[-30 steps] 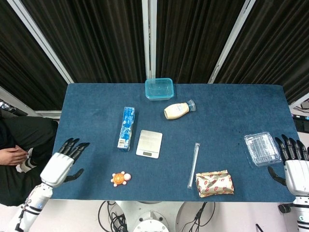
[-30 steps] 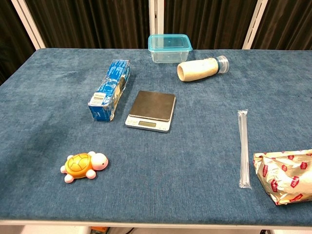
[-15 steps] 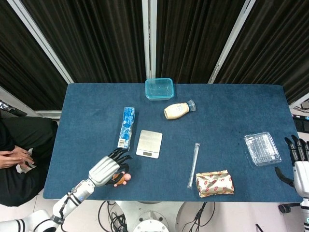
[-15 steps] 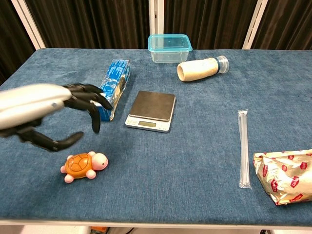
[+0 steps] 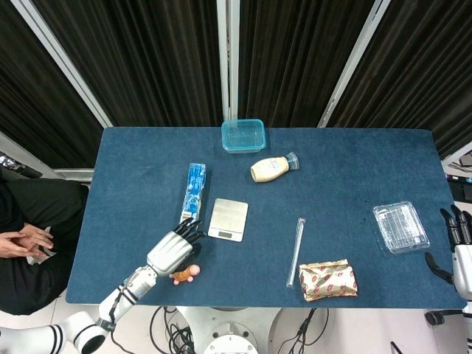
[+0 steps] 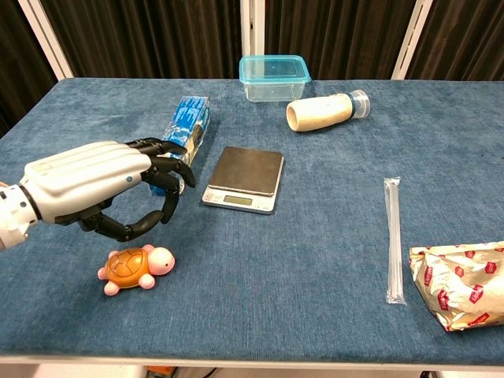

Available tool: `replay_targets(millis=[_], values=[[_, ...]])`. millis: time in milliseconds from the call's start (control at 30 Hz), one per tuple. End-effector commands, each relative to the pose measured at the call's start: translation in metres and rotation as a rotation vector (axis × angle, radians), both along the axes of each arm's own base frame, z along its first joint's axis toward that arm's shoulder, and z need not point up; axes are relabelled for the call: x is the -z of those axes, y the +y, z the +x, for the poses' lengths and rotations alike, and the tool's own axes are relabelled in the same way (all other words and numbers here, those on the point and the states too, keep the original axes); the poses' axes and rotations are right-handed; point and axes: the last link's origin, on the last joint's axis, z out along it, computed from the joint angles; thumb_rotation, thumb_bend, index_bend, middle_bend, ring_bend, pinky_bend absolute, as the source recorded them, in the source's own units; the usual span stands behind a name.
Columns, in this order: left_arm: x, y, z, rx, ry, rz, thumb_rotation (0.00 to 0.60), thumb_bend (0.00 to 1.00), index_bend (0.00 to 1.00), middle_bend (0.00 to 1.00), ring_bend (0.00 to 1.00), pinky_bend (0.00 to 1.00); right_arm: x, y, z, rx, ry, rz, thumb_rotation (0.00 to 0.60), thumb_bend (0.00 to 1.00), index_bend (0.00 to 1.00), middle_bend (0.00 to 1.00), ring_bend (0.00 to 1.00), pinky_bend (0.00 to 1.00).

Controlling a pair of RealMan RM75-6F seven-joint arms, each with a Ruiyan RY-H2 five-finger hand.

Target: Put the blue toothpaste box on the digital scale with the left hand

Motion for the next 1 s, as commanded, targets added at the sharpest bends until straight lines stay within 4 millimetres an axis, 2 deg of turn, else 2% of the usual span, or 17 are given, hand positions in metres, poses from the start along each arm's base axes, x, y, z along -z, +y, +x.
replay_targets(millis=[33, 600, 1000], values=[[0.003, 0.003, 0.0, 0.009, 0.021, 0.018, 0.6, 0.54, 0.64, 0.22, 0.0, 0.0, 0.0, -0.001, -0.001, 0.002, -0.001, 0.0, 0.6, 0.21, 0.0, 0.0, 0.0, 0.0], [0.018, 0.014, 0.008, 0.009, 0.03, -0.02, 0.6, 0.54, 0.68, 0.2, 0.0, 0.0, 0.0, -0.001, -0.002, 0.005, -0.002, 0.001, 0.6, 0.21, 0.0, 0.0, 0.0, 0.0], [0.026, 0.018, 0.005, 0.01, 0.058, -0.02, 0.6, 0.54, 0.69, 0.2, 0.0, 0.0, -0.002, 0.0, -0.005, 0.013, -0.004, -0.003, 0.6, 0.21, 0.0, 0.0, 0.0, 0.0]])
